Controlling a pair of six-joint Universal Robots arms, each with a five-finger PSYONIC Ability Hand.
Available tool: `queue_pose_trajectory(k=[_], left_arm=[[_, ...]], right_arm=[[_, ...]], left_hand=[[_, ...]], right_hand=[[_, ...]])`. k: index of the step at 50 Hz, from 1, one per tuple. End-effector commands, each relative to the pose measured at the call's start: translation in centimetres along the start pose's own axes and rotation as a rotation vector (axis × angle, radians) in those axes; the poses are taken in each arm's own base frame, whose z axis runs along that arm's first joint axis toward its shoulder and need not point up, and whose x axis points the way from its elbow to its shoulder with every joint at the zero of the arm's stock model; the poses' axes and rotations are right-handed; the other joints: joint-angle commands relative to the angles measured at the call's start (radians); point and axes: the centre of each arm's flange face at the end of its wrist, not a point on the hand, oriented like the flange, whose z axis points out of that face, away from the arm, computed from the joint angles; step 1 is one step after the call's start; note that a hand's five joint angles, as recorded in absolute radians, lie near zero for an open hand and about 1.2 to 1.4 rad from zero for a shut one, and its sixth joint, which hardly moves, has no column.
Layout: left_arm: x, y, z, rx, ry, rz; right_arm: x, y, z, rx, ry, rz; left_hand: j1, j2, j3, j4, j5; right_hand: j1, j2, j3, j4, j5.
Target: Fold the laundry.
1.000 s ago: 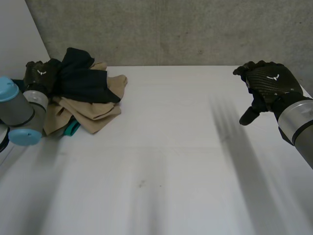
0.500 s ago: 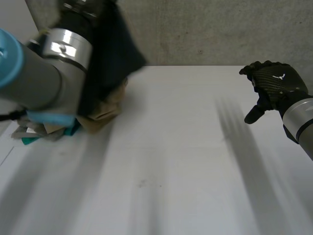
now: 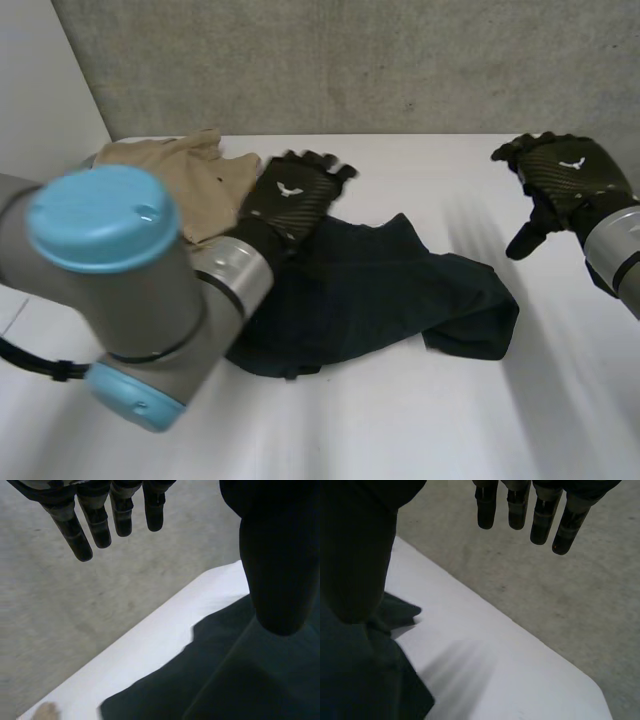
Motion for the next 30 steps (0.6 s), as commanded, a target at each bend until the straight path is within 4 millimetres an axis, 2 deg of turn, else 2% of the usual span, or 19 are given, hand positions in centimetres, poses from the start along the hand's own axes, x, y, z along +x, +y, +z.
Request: queue_pose_trajectory(k=[1, 9, 14, 18, 22, 28, 29, 30], left_arm=[[-3.1, 1.8, -2.1, -0.082, -0.143, 0.001], [-6.8, 4.5, -2.6, -0.195, -0.325, -0.003], [-8.6, 5.7, -2.6, -0.237, -0.365, -0.015], [-7.7, 7.6, -2.9, -0.326, -0.3, -0.036], [-6.7, 8.8, -3.1, -0.386, -0.212, -0.061], [-6.2, 10.4, -2.8, -0.444, -0.155, -0.099], [-6.2, 10.7, -2.6, -0.451, -0.154, -0.103], [-6.1, 11.2, -2.5, -0.463, -0.15, -0.107]], right_arm=[[-1.7, 1.0, -0.7, -0.024, -0.117, -0.127], [-4.2, 2.4, -1.0, -0.066, -0.201, -0.185], [-4.4, 3.0, -0.7, -0.081, -0.209, -0.182], [-4.3, 3.1, -0.6, -0.086, -0.204, -0.181], [-4.2, 3.3, -0.6, -0.095, -0.198, -0.18], [-4.1, 3.5, -0.6, -0.108, -0.183, -0.184], [-4.1, 3.7, -0.6, -0.113, -0.183, -0.183], [-4.1, 3.7, -0.5, -0.115, -0.186, -0.182]], left_hand=[[0.052, 0.042, 0.036, 0.045, 0.033], [0.076, 0.066, 0.06, 0.068, 0.057], [0.146, 0.136, 0.13, 0.139, 0.127], [0.24, 0.23, 0.224, 0.233, 0.221], [0.249, 0.239, 0.233, 0.242, 0.23], [0.317, 0.306, 0.301, 0.309, 0.297], [0.346, 0.336, 0.33, 0.338, 0.326], [0.488, 0.478, 0.472, 0.481, 0.469]], right_hand=[[-0.02, -0.042, -0.035, -0.056, -0.056], [-0.02, -0.042, -0.035, -0.056, -0.056], [-0.02, -0.042, -0.035, -0.056, -0.056], [-0.02, -0.042, -0.035, -0.056, -0.056], [-0.02, -0.042, -0.035, -0.056, -0.056], [-0.02, -0.042, -0.035, -0.056, -0.056], [-0.02, -0.042, -0.035, -0.056, -0.056], [-0.02, -0.042, -0.035, -0.056, -0.056]])
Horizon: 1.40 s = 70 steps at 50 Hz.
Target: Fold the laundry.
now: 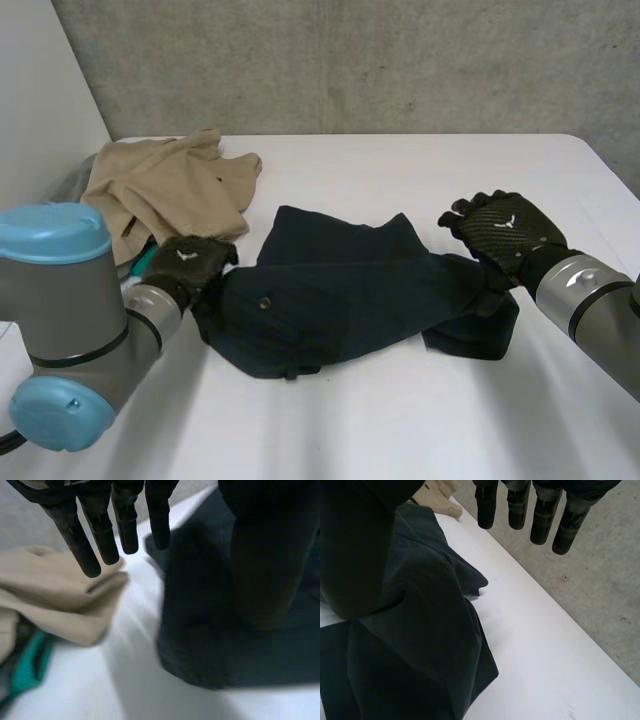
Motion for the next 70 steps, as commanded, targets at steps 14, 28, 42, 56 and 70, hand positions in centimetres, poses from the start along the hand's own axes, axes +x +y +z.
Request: queue_pose_trajectory(k=[14, 28, 42, 56, 70], left_arm=[[-4.7, -10.9, 1.9, 0.361, -0.232, -0.026], [7.1, -19.4, -3.2, 0.917, 0.069, 0.063], [19.5, -9.9, -1.9, 0.766, 0.503, 0.174], [10.2, -14.7, -2.5, 0.796, 0.23, 0.123], [0.2, -7.9, -1.6, 0.392, 0.001, 0.092]], right_arm=[[0.4, 0.3, 0.3, -0.017, 0.03, 0.001], [0.9, 0.1, 0.2, -0.025, 0.072, 0.004], [5.8, 1.0, 0.6, -0.072, 0.252, 0.03], [7.6, -1.8, -0.5, 0.011, 0.301, -0.006], [0.6, -7.0, -1.1, 0.126, -0.073, -0.042]], left_hand=[[1.01, 1.005, 1.007, 1.005, 1.003], [1.01, 1.005, 1.007, 1.005, 1.003], [-0.184, -0.189, -0.187, -0.189, -0.191], [-0.179, -0.184, -0.182, -0.183, -0.185], [-0.144, -0.148, -0.147, -0.148, -0.15]], right_hand=[[-0.02, -0.042, -0.035, -0.056, -0.056], [-0.02, -0.042, -0.035, -0.056, -0.056], [-0.02, -0.042, -0.035, -0.056, -0.056], [-0.02, -0.042, -0.035, -0.056, -0.056], [-0.013, -0.035, -0.028, -0.049, -0.049]])
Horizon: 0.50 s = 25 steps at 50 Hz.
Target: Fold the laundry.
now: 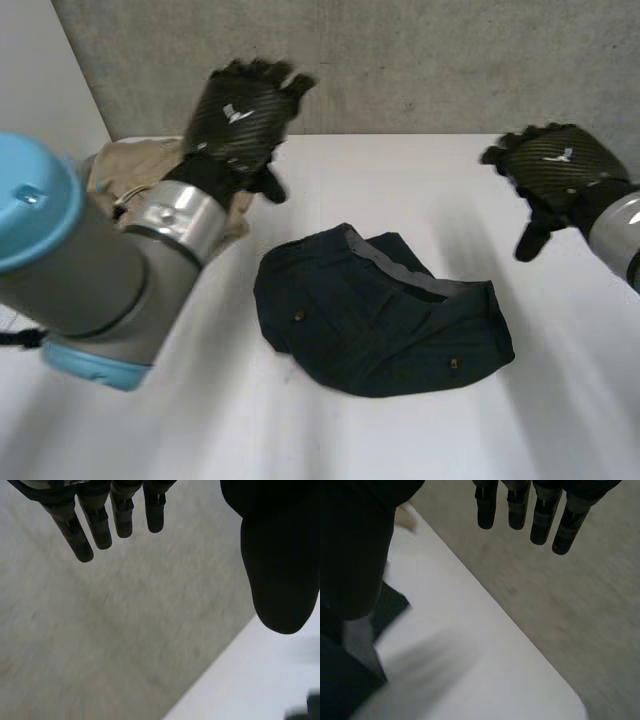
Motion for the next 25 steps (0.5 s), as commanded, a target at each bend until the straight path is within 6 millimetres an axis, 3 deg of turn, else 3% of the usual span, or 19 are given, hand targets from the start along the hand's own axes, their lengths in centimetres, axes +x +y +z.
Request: queue_pose_trajectory(k=[1, 6, 10, 19, 25], left_arm=[[-3.2, 5.3, -2.7, -0.283, -0.078, -0.01], [-4.8, 8.9, -4.1, -0.426, -0.127, -0.026], [-5.0, 10.8, -5.0, -0.494, -0.131, -0.035], [-4.5, 11.5, -5.8, -0.526, -0.118, -0.043], [-4.0, 11.7, -6.2, -0.538, -0.105, -0.045]], right_arm=[[-5.9, -3.0, 0.8, 0.075, -0.25, -0.01], [-9.9, -4.4, 1.9, 0.098, -0.332, 0.013], [-12.3, -3.7, 3.7, 0.067, -0.366, 0.08], [-15.7, -1.0, 7.7, -0.013, -0.394, 0.275], [-17.3, 0.8, 11.7, -0.011, -0.361, 0.3]], left_hand=[[0.032, 0.02, 0.014, 0.023, 0.024], [0.035, 0.023, 0.017, 0.026, 0.026], [0.043, 0.032, 0.026, 0.034, 0.035], [0.032, 0.02, 0.014, 0.023, 0.024], [0.029, 0.017, 0.011, 0.02, 0.021]], right_hand=[[-0.007, -0.029, -0.022, -0.043, -0.043], [-0.007, -0.029, -0.022, -0.043, -0.043], [-0.004, -0.026, -0.019, -0.04, -0.04], [-0.004, -0.026, -0.019, -0.04, -0.04], [0.061, 0.039, 0.046, 0.024, 0.024]])
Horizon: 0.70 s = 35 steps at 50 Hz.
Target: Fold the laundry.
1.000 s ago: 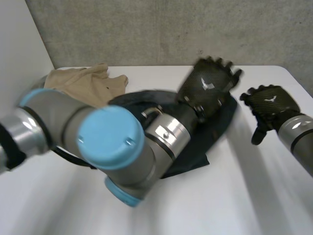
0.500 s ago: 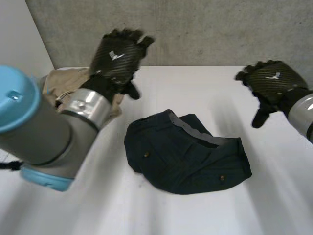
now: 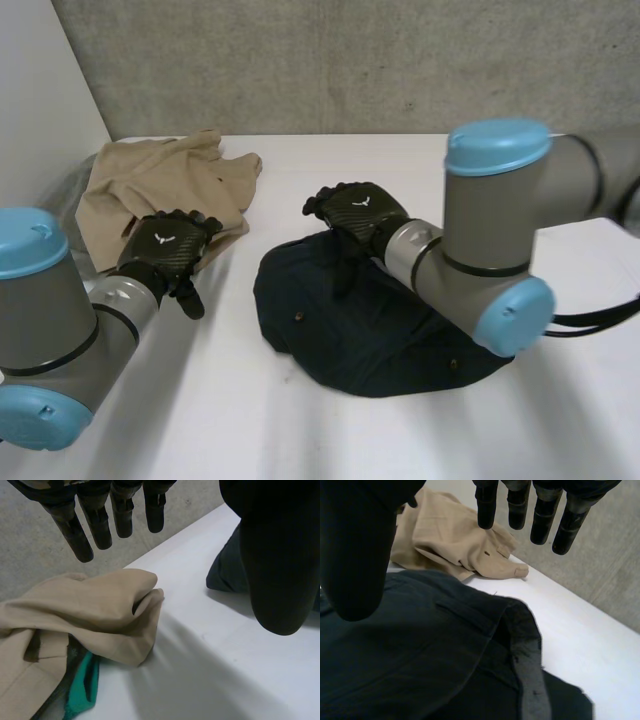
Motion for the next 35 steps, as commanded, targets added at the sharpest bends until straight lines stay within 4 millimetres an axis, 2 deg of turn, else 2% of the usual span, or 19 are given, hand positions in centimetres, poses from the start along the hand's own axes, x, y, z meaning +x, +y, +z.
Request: queue_pose_trajectory(k=[1, 3, 8, 10, 11, 13, 14, 16, 17, 18, 19, 21, 22, 25, 26, 28, 32, 35], left_arm=[[0.5, 0.3, -0.4, -0.009, 0.013, 0.002], [0.6, 0.4, -0.5, -0.013, 0.016, 0.003], [0.5, 0.6, -0.8, -0.021, 0.015, 0.001], [0.4, 0.6, -0.9, -0.019, 0.01, 0.0], [0.3, 0.5, -0.9, -0.016, 0.009, 0.0], [0.2, 0.5, -0.9, -0.016, 0.006, -0.001], [0.1, 0.4, -0.8, -0.012, 0.003, -0.001], [0.0, 0.3, -0.7, -0.009, 0.001, -0.001], [-0.1, 0.2, -0.5, -0.002, -0.003, -0.001], [-0.1, 0.1, -0.5, 0.001, -0.004, -0.001], [-0.1, 0.1, -0.4, 0.005, -0.005, -0.001], [-0.2, -0.3, 0.0, 0.033, -0.013, -0.001], [-0.3, -0.6, 0.2, 0.048, -0.016, 0.0], [-0.5, -1.3, 1.1, 0.103, -0.031, -0.001], [-0.4, -1.3, 1.4, 0.112, -0.032, -0.003], [0.0, -1.3, 2.4, 0.135, -0.024, -0.009], [0.5, -1.2, 3.8, 0.147, -0.013, -0.034], [1.4, -0.8, 5.1, 0.146, 0.022, -0.074]], right_arm=[[0.7, 2.3, 4.4, 0.007, 0.034, 0.032], [1.0, 3.5, 5.9, 0.002, 0.053, 0.031], [1.0, 5.7, 7.5, -0.036, 0.061, 0.028], [0.9, 6.5, 7.9, -0.048, 0.052, 0.033], [0.9, 6.8, 8.0, -0.053, 0.045, 0.033], [0.8, 6.8, 8.0, -0.055, 0.037, 0.034], [0.8, 6.4, 7.9, -0.046, 0.028, 0.034], [0.9, 5.2, 7.6, -0.024, 0.035, 0.029], [1.2, 2.7, 6.8, 0.026, 0.045, 0.019], [1.4, 1.6, 6.4, 0.05, 0.051, 0.015], [1.7, -0.9, 5.1, 0.098, 0.055, 0.006], [2.0, -3.0, 3.7, 0.142, 0.067, -0.007], [2.1, -4.9, 2.5, 0.187, 0.075, -0.029], [2.1, -7.6, 0.2, 0.249, 0.091, -0.085], [2.0, -8.4, -1.1, 0.258, 0.098, -0.124], [1.8, -9.0, -2.3, 0.261, 0.106, -0.169], [1.3, -10.5, -6.0, 0.271, 0.137, -0.306], [0.9, -11.0, -7.6, 0.276, 0.139, -0.349]], left_hand=[[0.026, 0.017, 0.011, 0.02, 0.021], [0.026, 0.017, 0.011, 0.02, 0.021], [0.023, 0.014, 0.008, 0.017, 0.018], [0.023, 0.014, 0.008, 0.017, 0.018], [0.023, 0.014, 0.008, 0.017, 0.018], [0.023, 0.014, 0.008, 0.017, 0.018], [0.023, 0.014, 0.008, 0.017, 0.018], [0.023, 0.014, 0.008, 0.017, 0.018], [0.02, 0.011, 0.005, 0.014, 0.015], [0.02, 0.011, 0.005, 0.014, 0.015], [0.018, 0.008, 0.002, 0.011, 0.012], [0.006, -0.003, -0.01, -0.001, 0.0], [-0.003, -0.012, -0.018, -0.009, -0.009], [-0.015, -0.024, -0.03, -0.021, -0.02], [-0.018, -0.027, -0.033, -0.024, -0.023], [-0.027, -0.036, -0.042, -0.033, -0.032], [-0.029, -0.039, -0.045, -0.036, -0.035], [-0.029, -0.039, -0.045, -0.036, -0.035]], right_hand=[[0.07, 0.047, 0.054, 0.033, 0.033], [0.09, 0.068, 0.075, 0.054, 0.053], [0.163, 0.141, 0.148, 0.127, 0.127], [0.324, 0.302, 0.309, 0.288, 0.288], [0.566, 0.544, 0.551, 0.53, 0.53], [0.878, 0.856, 0.863, 0.842, 0.842], [1.199, 1.176, 1.184, 1.162, 1.162], [1.202, 1.18, 1.187, 1.166, 1.165], [1.202, 1.18, 1.187, 1.166, 1.165], [1.202, 1.18, 1.187, 1.166, 1.165], [1.202, 1.18, 1.187, 1.166, 1.165], [1.202, 1.18, 1.187, 1.166, 1.165], [1.202, 1.18, 1.187, 1.166, 1.165], [1.202, 1.18, 1.187, 1.166, 1.165], [1.202, 1.18, 1.187, 1.166, 1.165], [1.202, 1.18, 1.187, 1.166, 1.165], [1.202, 1.18, 1.187, 1.166, 1.165], [1.202, 1.18, 1.187, 1.166, 1.165]])
